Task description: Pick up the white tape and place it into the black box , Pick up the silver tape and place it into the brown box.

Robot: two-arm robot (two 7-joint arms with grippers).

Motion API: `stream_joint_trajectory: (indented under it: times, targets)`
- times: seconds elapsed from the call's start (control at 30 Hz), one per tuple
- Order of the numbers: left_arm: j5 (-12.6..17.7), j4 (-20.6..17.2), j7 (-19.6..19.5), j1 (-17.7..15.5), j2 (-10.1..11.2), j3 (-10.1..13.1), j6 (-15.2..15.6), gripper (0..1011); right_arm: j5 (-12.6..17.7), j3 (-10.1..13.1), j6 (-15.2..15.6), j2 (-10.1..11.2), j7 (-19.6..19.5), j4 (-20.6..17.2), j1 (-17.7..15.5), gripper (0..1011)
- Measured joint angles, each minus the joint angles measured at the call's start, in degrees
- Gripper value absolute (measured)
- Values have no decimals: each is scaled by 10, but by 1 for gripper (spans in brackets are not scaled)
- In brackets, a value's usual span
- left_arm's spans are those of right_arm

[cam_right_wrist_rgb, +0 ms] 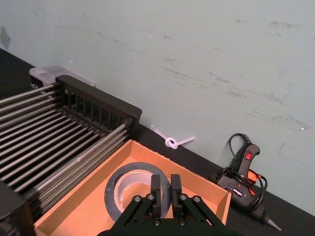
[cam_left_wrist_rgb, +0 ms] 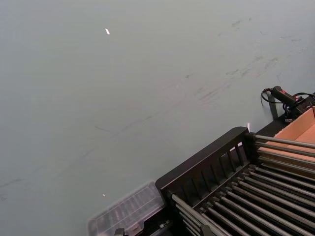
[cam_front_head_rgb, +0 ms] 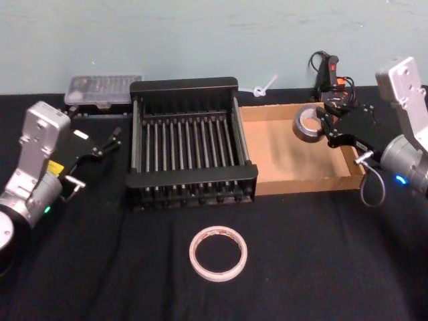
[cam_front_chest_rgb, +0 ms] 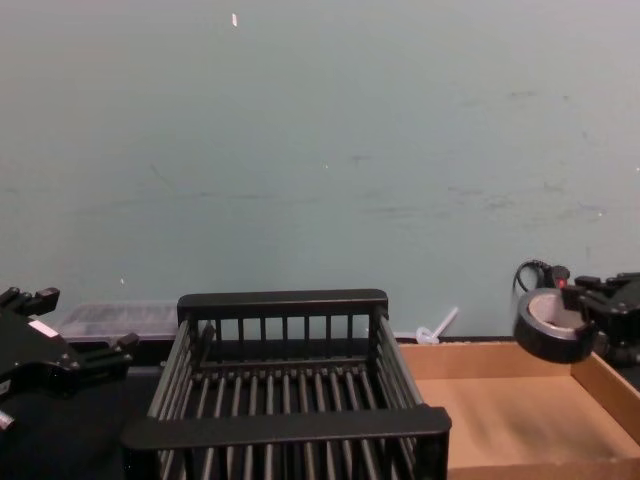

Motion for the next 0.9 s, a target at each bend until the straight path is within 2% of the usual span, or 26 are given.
stream_joint_trajectory:
  times: [0.27,0.43,0.67,0.9]
  targets:
    - [0,0,0,0,0,0,0,1001,-8,-15,5,-21,2,63,48,125]
    - [0,0,0,0,0,0,0,1001,-14,-25,11,-39,2,122,84,125]
    - [0,0,0,0,0,0,0,1001,-20,-34,12,-58,3,178,115,125]
    - [0,0,0,0,0,0,0,1001,-24,-41,9,-70,9,213,134,125]
